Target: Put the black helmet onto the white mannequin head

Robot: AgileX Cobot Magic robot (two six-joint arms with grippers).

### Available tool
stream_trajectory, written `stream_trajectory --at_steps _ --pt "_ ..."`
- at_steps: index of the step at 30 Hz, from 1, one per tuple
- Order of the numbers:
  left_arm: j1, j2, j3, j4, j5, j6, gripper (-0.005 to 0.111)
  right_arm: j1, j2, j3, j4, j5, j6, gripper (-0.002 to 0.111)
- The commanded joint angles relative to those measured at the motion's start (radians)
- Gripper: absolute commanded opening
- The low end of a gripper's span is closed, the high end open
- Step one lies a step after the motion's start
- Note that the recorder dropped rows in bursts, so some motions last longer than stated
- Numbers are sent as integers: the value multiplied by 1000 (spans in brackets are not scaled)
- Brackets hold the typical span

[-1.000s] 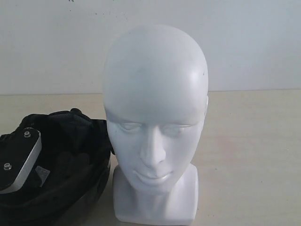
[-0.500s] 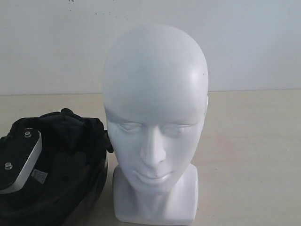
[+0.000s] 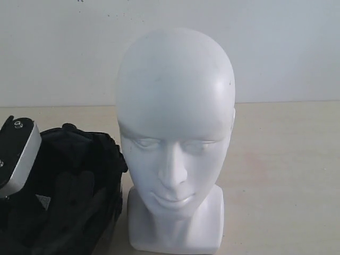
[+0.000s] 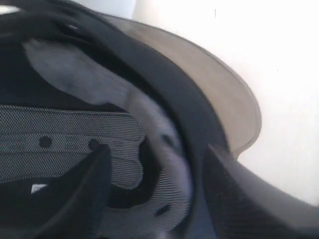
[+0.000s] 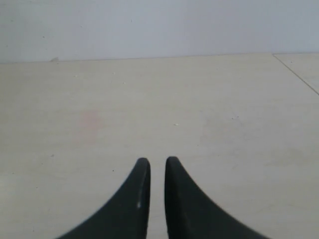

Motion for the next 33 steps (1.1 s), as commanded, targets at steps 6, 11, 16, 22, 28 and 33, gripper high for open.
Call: stream_trajectory --at_steps 6,11,16,22,28,33 --pt "-6 -38 2 -315 -92 -424 76 -1 -3 -1 -1 -8 0 12" --pt "-6 -6 2 -510 -90 -602 76 -1 -3 -1 -1 -8 1 12" --pt "-6 41 2 -427 -78 -631 76 -1 -3 -1 -1 -8 1 12" --pt "-53 113 23 -339 -75 -650 76 -1 -3 -1 -1 -10 1 12" --pt "-136 178 42 -316 -97 -652 76 -1 -3 -1 -1 -8 1 12" --pt "-142 193 42 -280 -82 -652 76 -1 -3 -1 -1 -8 1 12"
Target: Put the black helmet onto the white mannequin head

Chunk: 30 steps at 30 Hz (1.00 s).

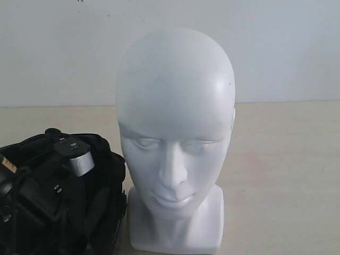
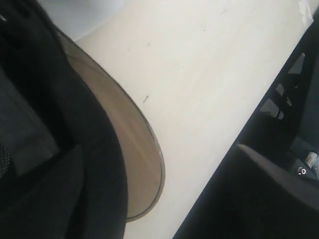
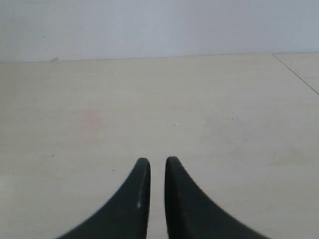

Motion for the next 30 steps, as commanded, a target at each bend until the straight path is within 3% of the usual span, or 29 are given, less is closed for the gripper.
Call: stream_trajectory --at_steps 1,8,22,30 --pt "-10 5 3 53 13 -14 76 -1 -3 -1 -1 -8 1 12" --pt "-10 5 3 193 26 -106 76 -1 -3 -1 -1 -8 1 12" --pt "-10 -53 -1 159 65 -107 76 -1 -3 -1 -1 -8 1 12" --pt "-10 -57 -1 165 -34 -107 76 -1 -3 -1 -1 -8 1 12"
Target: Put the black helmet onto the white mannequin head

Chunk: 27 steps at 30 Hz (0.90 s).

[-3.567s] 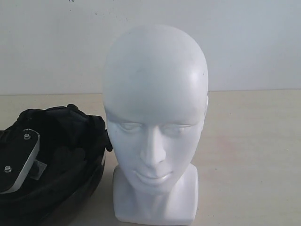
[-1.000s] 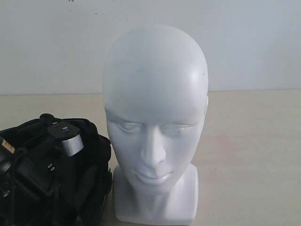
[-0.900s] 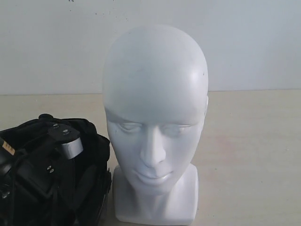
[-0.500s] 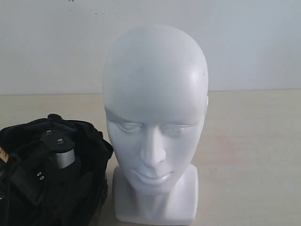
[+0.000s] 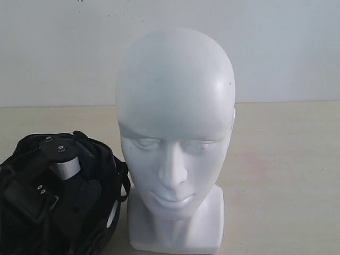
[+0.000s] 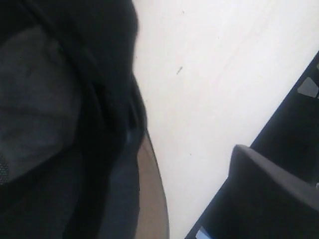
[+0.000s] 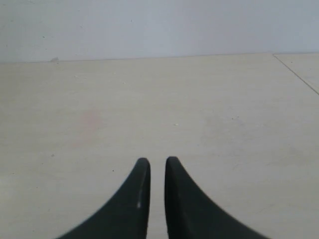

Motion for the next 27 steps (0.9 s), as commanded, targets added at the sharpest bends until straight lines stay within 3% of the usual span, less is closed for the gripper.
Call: stream_trajectory --at_steps 1,18,27 --pt "-9 -6 -1 0 -63 -9 76 -1 -3 -1 -1 -8 1 12" --pt "-9 95 8 158 -103 18 76 -1 -3 -1 -1 -8 1 12" --pt "-9 186 83 199 -226 14 69 -1 -3 -1 -1 -8 1 12"
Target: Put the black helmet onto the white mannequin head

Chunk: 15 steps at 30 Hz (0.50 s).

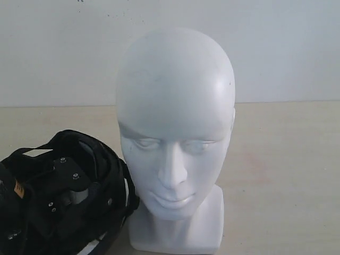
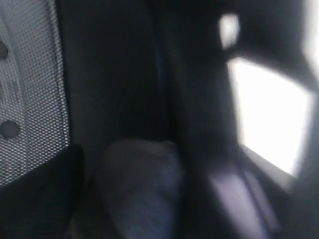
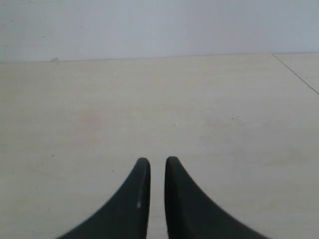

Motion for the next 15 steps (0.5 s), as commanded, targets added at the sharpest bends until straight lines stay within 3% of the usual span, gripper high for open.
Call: stream_trajectory --at_steps 1,4,5,6,7,8,11,15 --pt "-9 40 32 26 -65 3 68 -1 -3 -1 -1 -8 1 12" --pt "-9 50 32 26 -77 3 63 -1 -3 -1 -1 -8 1 12" --pt "-9 50 32 29 -77 3 55 -1 -3 -1 -1 -8 1 12" --pt "-9 50 32 31 -89 3 41 -1 -3 -1 -1 -8 1 12" --pt "-9 50 32 31 -89 3 17 -1 -3 -1 -1 -8 1 12" --pt "-9 50 32 35 -84 7 5 -1 -3 -1 -1 -8 1 12" --pt "-9 19 32 73 -77 -62 4 -1 -3 -1 -1 -8 1 12" --pt "-9 -206 26 73 -40 -102 4 -1 -3 -1 -1 -7 1 12"
